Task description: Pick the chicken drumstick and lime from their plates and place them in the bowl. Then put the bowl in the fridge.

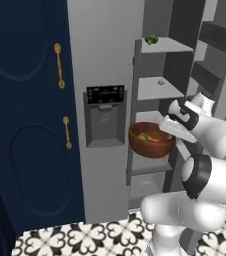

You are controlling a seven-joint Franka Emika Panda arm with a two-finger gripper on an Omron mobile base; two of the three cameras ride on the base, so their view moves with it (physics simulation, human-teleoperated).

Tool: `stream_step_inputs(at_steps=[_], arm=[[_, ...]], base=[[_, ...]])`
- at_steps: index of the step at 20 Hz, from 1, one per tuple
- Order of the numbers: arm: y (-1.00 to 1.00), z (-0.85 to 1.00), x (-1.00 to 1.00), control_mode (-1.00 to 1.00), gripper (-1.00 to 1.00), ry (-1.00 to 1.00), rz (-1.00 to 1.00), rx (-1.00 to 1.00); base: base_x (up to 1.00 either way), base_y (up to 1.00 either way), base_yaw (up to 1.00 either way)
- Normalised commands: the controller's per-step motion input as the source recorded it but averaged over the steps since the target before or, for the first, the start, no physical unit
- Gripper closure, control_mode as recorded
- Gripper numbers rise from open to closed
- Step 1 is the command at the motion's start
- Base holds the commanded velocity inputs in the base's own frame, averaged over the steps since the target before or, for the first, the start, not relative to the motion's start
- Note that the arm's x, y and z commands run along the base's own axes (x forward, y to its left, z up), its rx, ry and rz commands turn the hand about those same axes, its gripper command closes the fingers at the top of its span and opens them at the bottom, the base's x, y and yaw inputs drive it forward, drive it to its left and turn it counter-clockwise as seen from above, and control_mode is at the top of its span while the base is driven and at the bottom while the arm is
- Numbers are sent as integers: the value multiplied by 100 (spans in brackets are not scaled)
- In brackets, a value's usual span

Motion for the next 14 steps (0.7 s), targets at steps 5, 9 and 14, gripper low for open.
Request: stream_step_inputs(at_steps=[5,9,14], arm=[[0,0,0,100,100,0,0,0],[0,0,0,100,100,0,0,0],[0,0,0,100,100,0,0,0]], base=[[53,-3,-13],[37,-1,-14],[36,0,-12]])
